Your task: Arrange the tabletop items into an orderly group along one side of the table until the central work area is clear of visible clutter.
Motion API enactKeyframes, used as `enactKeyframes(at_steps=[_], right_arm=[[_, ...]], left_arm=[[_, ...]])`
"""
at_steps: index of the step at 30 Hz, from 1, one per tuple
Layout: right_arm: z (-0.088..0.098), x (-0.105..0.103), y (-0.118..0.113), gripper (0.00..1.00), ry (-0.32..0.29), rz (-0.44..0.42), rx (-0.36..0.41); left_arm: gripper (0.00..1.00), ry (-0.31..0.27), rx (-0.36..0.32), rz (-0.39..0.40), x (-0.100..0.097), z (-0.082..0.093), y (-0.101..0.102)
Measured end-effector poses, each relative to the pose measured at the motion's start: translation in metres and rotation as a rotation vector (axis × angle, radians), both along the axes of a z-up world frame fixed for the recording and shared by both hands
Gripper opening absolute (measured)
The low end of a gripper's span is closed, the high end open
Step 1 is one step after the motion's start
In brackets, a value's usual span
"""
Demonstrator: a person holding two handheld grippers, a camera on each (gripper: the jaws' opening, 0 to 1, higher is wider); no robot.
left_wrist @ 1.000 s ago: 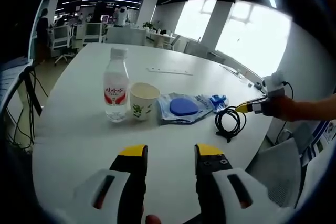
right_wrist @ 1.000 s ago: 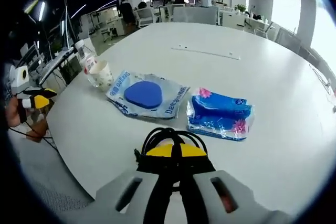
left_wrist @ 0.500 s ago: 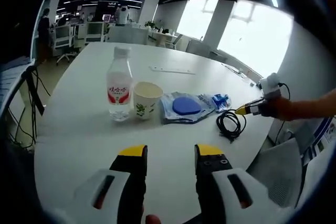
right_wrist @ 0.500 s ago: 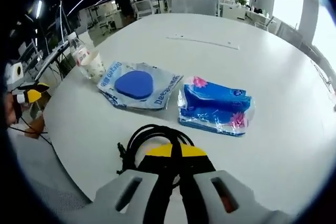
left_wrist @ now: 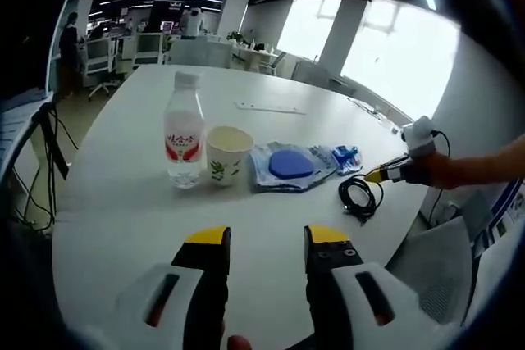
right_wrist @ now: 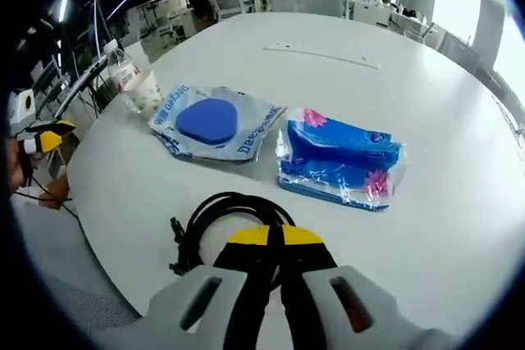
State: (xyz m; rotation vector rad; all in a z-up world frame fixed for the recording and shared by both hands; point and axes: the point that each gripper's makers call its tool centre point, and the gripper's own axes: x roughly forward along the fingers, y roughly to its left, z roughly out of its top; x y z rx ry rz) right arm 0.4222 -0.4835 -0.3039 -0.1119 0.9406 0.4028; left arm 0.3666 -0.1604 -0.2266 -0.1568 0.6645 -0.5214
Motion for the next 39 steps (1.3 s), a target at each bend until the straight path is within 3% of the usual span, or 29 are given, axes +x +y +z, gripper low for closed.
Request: enactKeyframes(at_steps=[20,27,39], right_arm=[[-0.013,0.016,-0.005,0.00,0.018,-0.015,0.016],[-0.016,0.015,-0.005,0.00,0.019,0.036,-0.009],[-0.012,0.014,-0.006,0.03,0.017,0.049,0.079]], left_arm=[[0.35,0.011,0.012,0.016,-0.002,-0.002,0.000],[0.35,0.010,0.016,0.022,0.000,-0.001,-0.001],[0.35,0.020,0.023,0.027,-0.001,-0.003,-0.008]])
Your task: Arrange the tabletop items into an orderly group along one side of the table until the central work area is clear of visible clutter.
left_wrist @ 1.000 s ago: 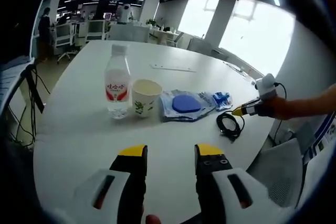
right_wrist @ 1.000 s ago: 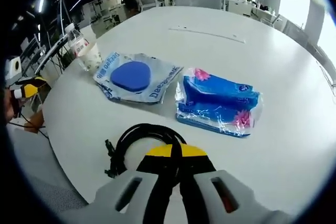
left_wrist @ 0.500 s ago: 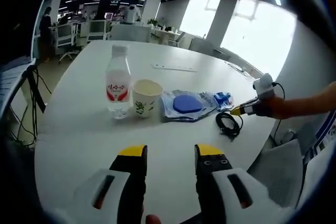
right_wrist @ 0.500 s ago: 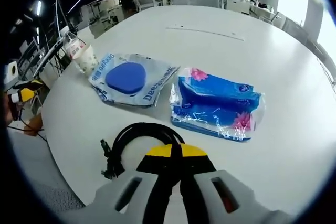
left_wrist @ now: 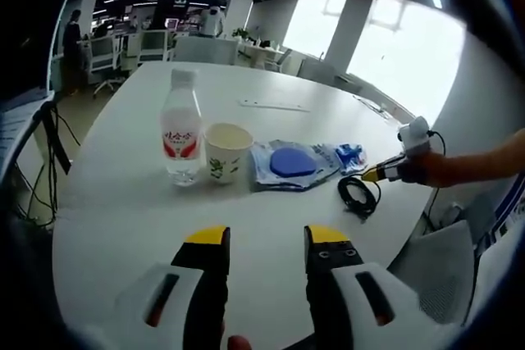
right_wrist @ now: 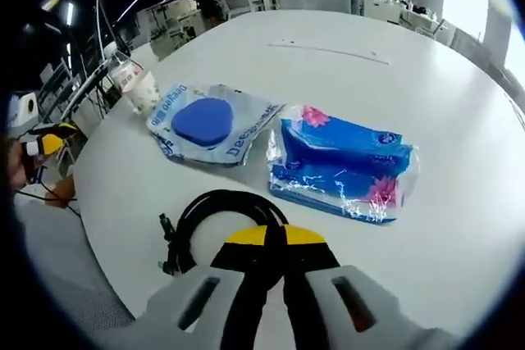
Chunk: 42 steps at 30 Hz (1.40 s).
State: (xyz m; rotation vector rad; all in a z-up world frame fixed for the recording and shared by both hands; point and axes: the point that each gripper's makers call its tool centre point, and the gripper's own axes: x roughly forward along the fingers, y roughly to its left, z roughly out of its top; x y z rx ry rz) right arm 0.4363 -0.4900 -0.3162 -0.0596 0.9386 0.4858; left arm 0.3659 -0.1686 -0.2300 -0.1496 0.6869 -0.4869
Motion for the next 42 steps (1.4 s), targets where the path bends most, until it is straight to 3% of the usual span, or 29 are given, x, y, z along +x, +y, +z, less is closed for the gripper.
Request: enactKeyframes(at_steps=[6,13,16,20,24,31,38,42], right_arm=[[0.006,-0.002,-0.001,0.01,0.009,0.010,0.099],[0.019,0.006,-0.018,0.01,-0.041,0.020,0.106],[0.020,0.018,-0.048,0.01,-0.079,-0.048,0.014],[0.029,0.037,-0.085,0.00,-0.141,-0.201,-0.037],[0.030,0.044,-0.099,0.00,-0.130,-0.256,-0.023],[0.022,0.055,-0.103,0.02,-0.104,-0.268,-0.022],[0.020,0.051,-0.089,0.07,-0.078,-0.246,-0.035],[0.017,0.052,-0.089,0.04,-0.068,-0.240,-0.062]], left_arm=[[0.35,0.006,0.001,0.008,0.000,-0.002,-0.002],[0.35,0.008,0.001,0.013,0.000,-0.002,-0.005],[0.35,0.010,0.004,0.011,0.000,-0.003,-0.007],[0.35,0.011,0.007,0.017,0.000,-0.003,-0.006],[0.35,0.014,0.016,0.021,-0.002,-0.003,-0.003],[0.35,0.022,0.026,0.028,-0.006,-0.003,0.001],[0.35,0.027,0.033,0.035,-0.007,-0.003,0.003],[0.35,0.029,0.039,0.037,-0.008,-0.002,0.005]])
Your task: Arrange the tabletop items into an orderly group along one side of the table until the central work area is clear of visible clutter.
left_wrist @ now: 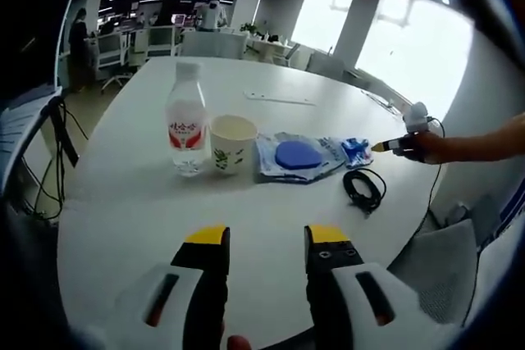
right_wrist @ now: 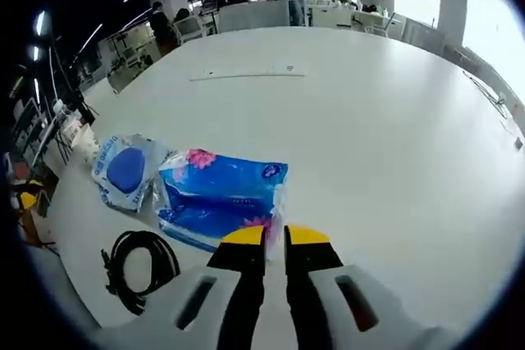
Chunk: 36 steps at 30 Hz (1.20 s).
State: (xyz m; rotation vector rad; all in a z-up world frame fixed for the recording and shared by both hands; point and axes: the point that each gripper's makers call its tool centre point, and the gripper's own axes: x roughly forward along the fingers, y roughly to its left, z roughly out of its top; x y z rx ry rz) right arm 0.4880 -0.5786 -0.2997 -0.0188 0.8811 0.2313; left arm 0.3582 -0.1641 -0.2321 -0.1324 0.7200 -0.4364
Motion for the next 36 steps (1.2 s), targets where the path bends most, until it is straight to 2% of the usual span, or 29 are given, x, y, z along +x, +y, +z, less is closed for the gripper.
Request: enactKeyframes(at_steps=[2,20,28,36], right_arm=[[-0.001,0.000,-0.001,0.01,0.002,-0.004,0.004],[-0.001,0.003,-0.013,0.00,0.005,-0.048,0.028],[0.011,-0.007,-0.008,0.00,0.003,-0.053,0.025],[0.015,-0.004,-0.014,0.02,-0.015,-0.043,0.039]], left_arm=[[0.35,0.002,0.004,0.001,-0.001,0.000,0.001],[0.35,0.009,0.009,-0.005,-0.003,-0.002,-0.003],[0.35,0.002,0.010,-0.003,-0.001,0.001,-0.002],[0.36,-0.015,0.007,-0.008,0.006,0.005,-0.002]])
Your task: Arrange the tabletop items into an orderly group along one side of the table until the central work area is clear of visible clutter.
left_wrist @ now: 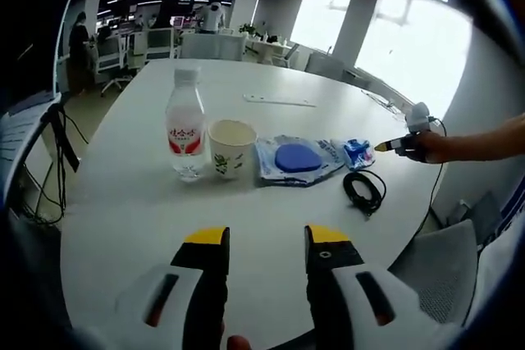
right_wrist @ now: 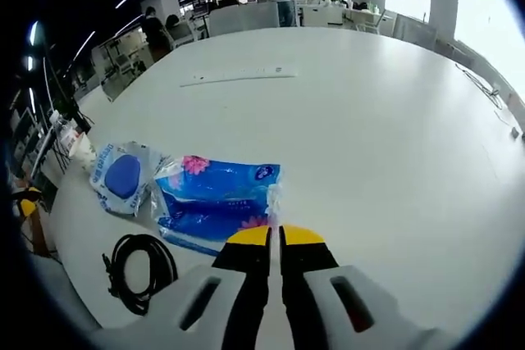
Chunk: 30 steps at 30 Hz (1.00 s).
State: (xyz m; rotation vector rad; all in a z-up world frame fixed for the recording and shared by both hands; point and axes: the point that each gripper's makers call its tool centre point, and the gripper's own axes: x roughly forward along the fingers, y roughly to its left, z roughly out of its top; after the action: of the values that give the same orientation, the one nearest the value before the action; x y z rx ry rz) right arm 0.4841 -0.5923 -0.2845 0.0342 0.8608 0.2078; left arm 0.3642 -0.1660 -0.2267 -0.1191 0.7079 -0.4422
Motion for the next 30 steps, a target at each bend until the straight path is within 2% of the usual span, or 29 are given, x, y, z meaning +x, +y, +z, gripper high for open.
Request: enactKeyframes(at_steps=[9,24,30], right_arm=[[0.013,-0.010,0.002,0.06,-0.037,0.037,0.007],[0.034,-0.047,0.025,0.17,-0.105,0.163,0.033],[0.043,-0.047,0.035,0.24,-0.140,0.223,0.060]], left_arm=[[0.36,-0.028,-0.007,-0.013,0.013,0.007,-0.001],[0.37,-0.060,-0.010,-0.040,0.022,0.015,-0.005],[0.38,-0.062,-0.012,-0.050,0.023,0.015,-0.006]])
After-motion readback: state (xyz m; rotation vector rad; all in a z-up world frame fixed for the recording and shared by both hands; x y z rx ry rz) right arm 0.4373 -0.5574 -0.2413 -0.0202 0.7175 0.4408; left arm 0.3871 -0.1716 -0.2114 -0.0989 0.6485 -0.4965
